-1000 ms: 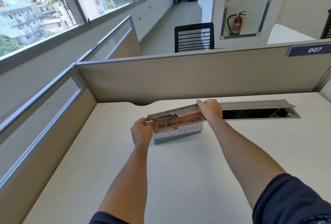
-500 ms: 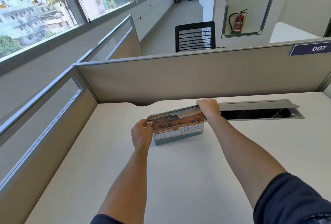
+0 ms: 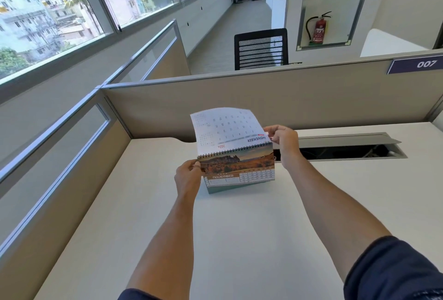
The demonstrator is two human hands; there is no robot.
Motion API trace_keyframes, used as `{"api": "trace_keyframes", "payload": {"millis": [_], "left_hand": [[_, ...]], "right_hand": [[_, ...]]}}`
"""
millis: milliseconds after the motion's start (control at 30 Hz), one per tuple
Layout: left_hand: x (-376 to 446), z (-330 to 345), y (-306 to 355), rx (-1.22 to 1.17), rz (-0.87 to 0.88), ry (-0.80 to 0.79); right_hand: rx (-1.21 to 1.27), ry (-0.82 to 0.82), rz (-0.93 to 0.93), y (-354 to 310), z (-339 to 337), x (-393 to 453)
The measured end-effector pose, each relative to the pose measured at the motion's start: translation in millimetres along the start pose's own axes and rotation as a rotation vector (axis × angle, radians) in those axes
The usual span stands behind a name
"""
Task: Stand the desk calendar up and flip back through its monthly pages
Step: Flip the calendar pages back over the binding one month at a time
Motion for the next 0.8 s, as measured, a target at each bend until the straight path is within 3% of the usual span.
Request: {"api": "trace_keyframes", "payload": {"millis": [200,467,567,633,800], "left_hand": [[6,1,-10,-0.254,-0.247,-0.089],[7,-4,-11,-0.458,-0.453,-0.247],[2,-7,-8,-0.367,-0.370,-0.252],[1,-7,-7,-0.220,-0.238,-0.214],[-11,-5,7,0.039,0.014,-0.031]], "right_hand": [[0.042,-0.109,-0.059,7,-9,8],[-0.283,-0.209,-0.354,1,-11,3],[-0.561,-0.159,-0.472,9,-11,5],[-0.582,-0.100,-0.480,11,-13,7],[-0.573,0.122,-0.312,20,-18,12]]}}
Point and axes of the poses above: each hand's wrist, its own x-axis towards the middle knuckle, its own z-axis out of the palm, y = z × x, the point moved 3 cm from there along x, towards the middle knuckle, and after that the axes turned 13 degrees about y, right-handed, at the moved point
